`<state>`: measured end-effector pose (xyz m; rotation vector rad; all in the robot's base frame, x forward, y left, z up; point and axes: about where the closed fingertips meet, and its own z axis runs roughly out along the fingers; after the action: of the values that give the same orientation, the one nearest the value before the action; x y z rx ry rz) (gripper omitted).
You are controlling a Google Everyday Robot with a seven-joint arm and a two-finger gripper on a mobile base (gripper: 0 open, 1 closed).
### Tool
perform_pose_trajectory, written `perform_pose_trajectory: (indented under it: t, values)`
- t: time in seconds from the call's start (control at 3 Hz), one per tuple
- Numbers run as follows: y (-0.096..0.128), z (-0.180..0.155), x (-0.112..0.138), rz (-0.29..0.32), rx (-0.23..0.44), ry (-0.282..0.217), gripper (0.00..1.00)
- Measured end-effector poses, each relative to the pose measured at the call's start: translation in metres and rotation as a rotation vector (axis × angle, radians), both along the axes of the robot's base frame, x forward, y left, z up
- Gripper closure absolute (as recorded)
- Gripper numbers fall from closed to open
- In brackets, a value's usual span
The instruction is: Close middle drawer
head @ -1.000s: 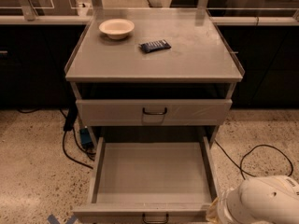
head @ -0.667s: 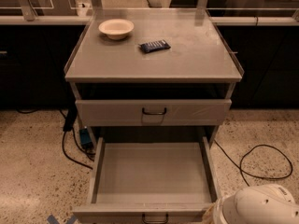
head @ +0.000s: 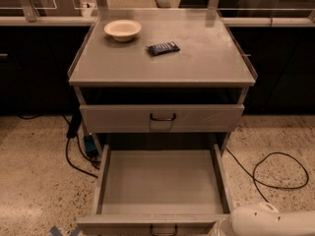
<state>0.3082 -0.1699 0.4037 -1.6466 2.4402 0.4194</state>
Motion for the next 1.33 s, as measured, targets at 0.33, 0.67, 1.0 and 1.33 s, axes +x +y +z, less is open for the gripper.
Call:
perform_pose_trajectory:
  t: [0.33, 0.67, 1.0, 1.33]
  values:
    - [0.0, 0.0, 0.0, 0.0, 0.0, 0.0, 1.0]
    - [0.0, -0.001, 0.002, 0.003, -0.007, -0.012, 1.0]
    - [0.003, -0.007, 0.019, 0.02, -0.002, -0.056, 1.0]
    - [0.003, -0.007, 0.048, 0.037, -0.011, -0.138, 1.0]
